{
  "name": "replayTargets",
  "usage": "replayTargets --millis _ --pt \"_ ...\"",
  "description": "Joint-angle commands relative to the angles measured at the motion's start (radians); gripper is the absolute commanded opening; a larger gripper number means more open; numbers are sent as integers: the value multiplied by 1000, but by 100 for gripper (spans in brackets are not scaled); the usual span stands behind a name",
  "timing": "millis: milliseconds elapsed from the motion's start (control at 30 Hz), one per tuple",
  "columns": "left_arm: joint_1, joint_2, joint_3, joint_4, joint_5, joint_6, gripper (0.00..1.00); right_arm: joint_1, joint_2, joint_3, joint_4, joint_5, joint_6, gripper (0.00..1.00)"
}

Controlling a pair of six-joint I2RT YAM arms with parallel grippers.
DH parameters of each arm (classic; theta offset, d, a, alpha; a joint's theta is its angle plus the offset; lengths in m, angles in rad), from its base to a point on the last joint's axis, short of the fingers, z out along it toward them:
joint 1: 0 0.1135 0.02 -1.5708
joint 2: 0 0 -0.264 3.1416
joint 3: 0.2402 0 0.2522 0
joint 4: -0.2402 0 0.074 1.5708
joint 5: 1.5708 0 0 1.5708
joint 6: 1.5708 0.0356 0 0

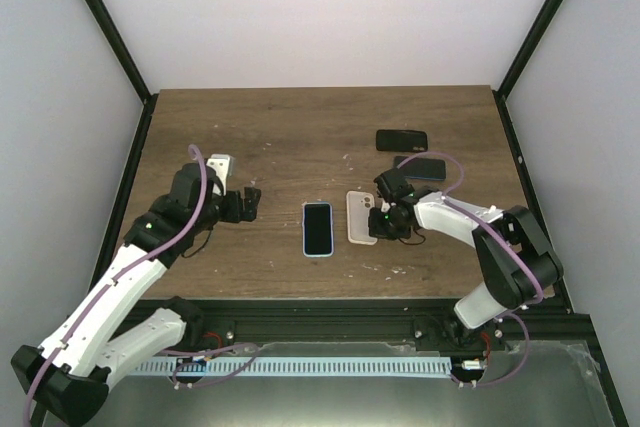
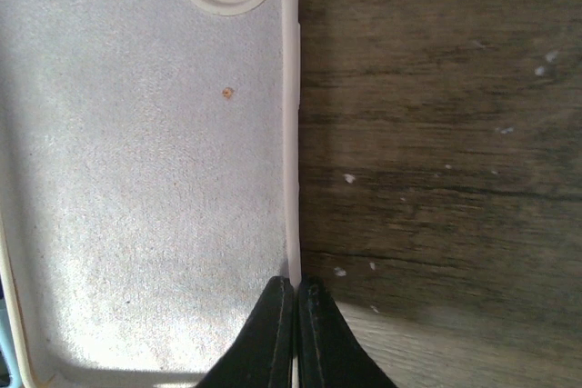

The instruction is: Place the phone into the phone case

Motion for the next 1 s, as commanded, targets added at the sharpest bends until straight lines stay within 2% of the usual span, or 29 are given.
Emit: replayTargets --millis 0,133,333,600,767,867,967 --pt "6 0 -2 13 -3 8 100 18 20 8 -65 106 13 1" --pt "7 -4 -7 17 -3 8 100 24 24 7 -73 115 15 5" --pt "6 3 -4 13 1 9 100 24 -20 48 -67 138 29 39" --pt "7 -5 -8 15 8 6 100 -38 -21 146 7 204 24 66" --pt "6 -2 -8 16 14 7 100 -129 14 201 115 236 -19 91" --pt "6 -2 -10 17 17 7 100 -202 63 253 171 209 -61 99" --pt "6 1 -9 17 13 6 100 -271 125 302 228 160 -97 100"
